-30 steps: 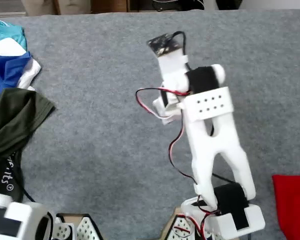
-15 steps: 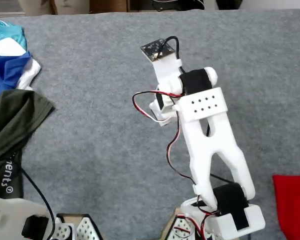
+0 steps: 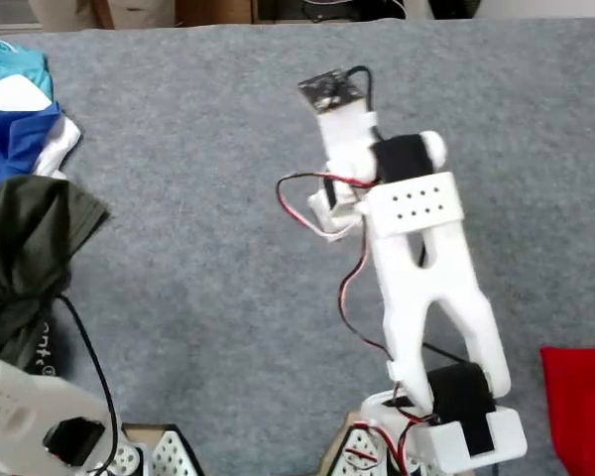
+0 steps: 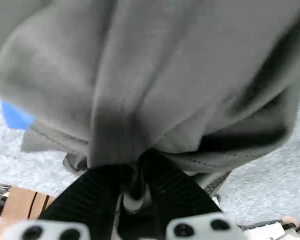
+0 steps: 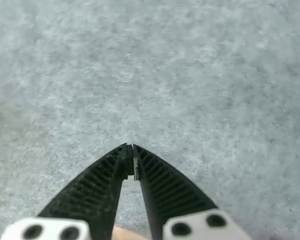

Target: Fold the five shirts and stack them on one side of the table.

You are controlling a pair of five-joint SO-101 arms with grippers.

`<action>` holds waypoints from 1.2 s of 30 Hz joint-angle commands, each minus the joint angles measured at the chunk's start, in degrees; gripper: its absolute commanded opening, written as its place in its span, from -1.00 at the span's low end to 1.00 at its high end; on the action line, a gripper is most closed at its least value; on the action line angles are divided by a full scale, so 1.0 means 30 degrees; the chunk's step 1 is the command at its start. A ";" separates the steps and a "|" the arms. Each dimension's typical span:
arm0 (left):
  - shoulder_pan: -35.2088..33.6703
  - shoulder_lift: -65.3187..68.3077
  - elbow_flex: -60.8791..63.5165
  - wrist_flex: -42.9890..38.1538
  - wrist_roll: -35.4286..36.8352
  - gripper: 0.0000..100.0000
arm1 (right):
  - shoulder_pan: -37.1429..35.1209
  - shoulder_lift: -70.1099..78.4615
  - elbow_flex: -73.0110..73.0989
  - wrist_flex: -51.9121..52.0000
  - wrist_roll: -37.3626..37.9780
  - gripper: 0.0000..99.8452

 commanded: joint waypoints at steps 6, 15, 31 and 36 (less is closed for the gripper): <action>0.8059 -0.6110 -0.0791 0.0322 0.2344 -0.96 | 0.4498 -0.0982 -0.0073 -0.0996 0.0147 -0.98; 2.0571 -1.0388 -0.0733 0.0322 0.6095 -0.96 | 0.9158 -0.1011 -0.0073 -0.1465 0.4249 -0.99; 3.1238 -1.0359 -0.0733 -0.1436 0.6711 -0.66 | 1.3612 -0.0982 -0.0073 -0.2168 0.7033 -0.98; 2.7927 -1.0418 -0.0703 -0.1231 0.9377 -0.29 | 1.2821 -0.1011 -0.0073 -0.1963 0.6945 -0.98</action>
